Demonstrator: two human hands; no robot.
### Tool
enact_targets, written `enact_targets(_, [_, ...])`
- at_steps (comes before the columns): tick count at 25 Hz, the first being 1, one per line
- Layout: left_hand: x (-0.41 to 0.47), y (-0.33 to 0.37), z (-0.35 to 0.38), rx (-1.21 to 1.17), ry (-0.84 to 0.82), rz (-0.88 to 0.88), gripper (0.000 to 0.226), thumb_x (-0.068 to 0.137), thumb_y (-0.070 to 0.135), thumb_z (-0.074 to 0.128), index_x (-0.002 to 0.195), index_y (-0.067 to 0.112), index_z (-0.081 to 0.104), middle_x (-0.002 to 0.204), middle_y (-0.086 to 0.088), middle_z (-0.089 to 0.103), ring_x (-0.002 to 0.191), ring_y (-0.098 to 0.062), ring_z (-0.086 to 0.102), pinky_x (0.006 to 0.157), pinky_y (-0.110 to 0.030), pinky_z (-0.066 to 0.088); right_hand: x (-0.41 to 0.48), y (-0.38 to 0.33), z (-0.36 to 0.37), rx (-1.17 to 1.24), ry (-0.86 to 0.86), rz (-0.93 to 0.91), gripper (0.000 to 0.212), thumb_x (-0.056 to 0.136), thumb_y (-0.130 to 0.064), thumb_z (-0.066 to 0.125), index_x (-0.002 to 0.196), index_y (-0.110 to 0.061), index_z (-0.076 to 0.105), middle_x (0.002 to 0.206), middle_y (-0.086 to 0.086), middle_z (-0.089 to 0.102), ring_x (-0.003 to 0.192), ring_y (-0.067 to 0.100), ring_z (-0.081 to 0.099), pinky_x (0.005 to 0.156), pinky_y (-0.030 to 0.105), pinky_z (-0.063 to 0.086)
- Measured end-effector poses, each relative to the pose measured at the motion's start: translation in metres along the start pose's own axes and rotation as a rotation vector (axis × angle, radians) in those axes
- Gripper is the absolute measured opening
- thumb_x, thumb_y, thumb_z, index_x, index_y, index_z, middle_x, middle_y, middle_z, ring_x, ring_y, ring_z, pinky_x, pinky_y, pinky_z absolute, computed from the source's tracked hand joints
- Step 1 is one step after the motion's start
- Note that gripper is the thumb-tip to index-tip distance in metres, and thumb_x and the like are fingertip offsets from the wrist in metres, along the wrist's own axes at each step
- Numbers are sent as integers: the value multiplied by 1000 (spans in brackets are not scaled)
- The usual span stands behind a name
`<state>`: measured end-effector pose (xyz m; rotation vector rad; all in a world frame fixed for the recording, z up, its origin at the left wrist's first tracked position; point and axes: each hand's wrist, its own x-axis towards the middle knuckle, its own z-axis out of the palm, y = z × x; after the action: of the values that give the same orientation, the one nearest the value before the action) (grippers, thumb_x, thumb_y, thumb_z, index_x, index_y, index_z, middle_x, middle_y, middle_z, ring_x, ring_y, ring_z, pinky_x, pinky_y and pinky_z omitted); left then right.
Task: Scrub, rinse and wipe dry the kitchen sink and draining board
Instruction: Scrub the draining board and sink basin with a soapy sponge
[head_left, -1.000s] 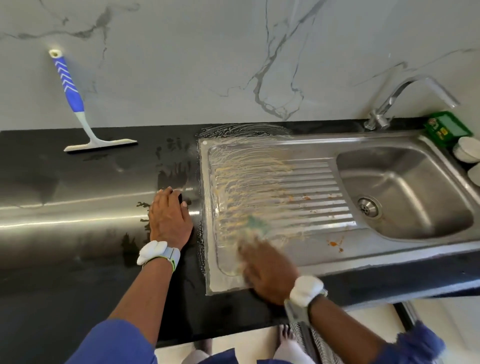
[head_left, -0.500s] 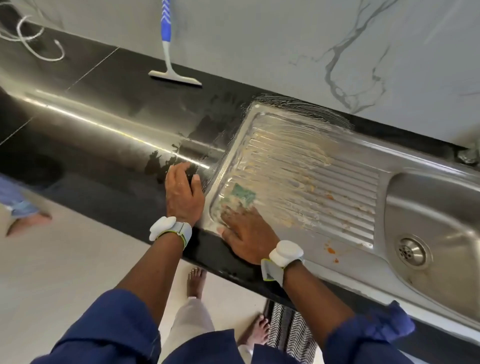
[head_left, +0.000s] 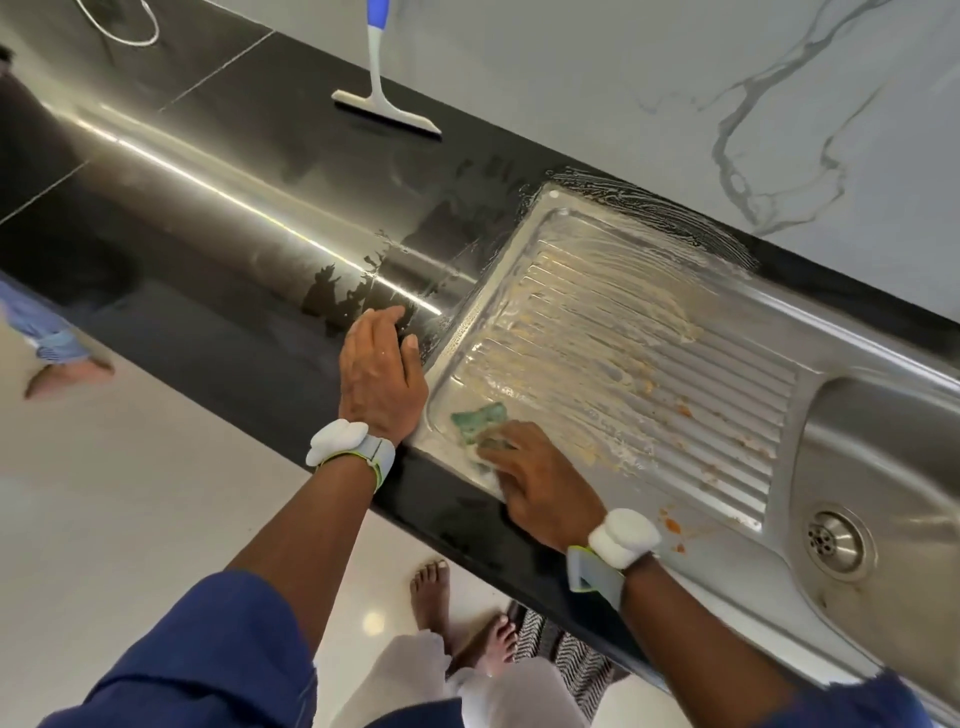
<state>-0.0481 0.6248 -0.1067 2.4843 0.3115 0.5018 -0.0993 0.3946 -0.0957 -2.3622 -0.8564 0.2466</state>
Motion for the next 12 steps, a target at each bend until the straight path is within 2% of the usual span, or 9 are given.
enact_targets(3, [-4, 0, 1, 28, 30, -14, 35, 103, 24, 45, 134, 11, 54, 134, -13, 56, 134, -36, 46, 109, -54, 41, 25, -15, 14, -61, 3, -35, 36, 90, -18, 50, 116, -11, 73, 130, 11, 62, 124, 32, 53, 99, 43, 51])
enact_targets(5, [-4, 1, 0, 44, 38, -35, 35, 102, 27, 44, 133, 12, 55, 134, -12, 55, 134, -35, 46, 107, -55, 41, 3, -20, 6, -72, -46, -63, 37, 93, -23, 48, 122, -15, 70, 133, 9, 59, 123, 28, 52, 98, 37, 51])
enact_targets(7, [-12, 2, -2, 55, 49, -39, 38, 102, 28, 45, 134, 11, 55, 137, -13, 54, 136, -35, 44, 107, -56, 42, -45, -13, -18, -63, -111, -79, 33, 95, -24, 51, 124, -19, 68, 132, 6, 55, 120, 24, 51, 90, 29, 51])
enact_targets(10, [-43, 21, -6, 111, 90, -86, 45, 102, 31, 48, 143, 13, 50, 150, -13, 45, 145, -35, 37, 111, -55, 39, -119, 30, -70, -136, -168, -76, 30, 95, -29, 57, 122, -24, 69, 129, 2, 55, 115, 24, 54, 78, 36, 54])
enact_targets(12, [-74, 42, -3, 162, 117, -126, 48, 102, 35, 47, 145, 14, 49, 153, -12, 43, 148, -34, 33, 112, -56, 37, -145, 53, -95, -169, -218, -93, 33, 96, -36, 55, 125, -27, 67, 135, 0, 52, 120, 23, 55, 82, 36, 55])
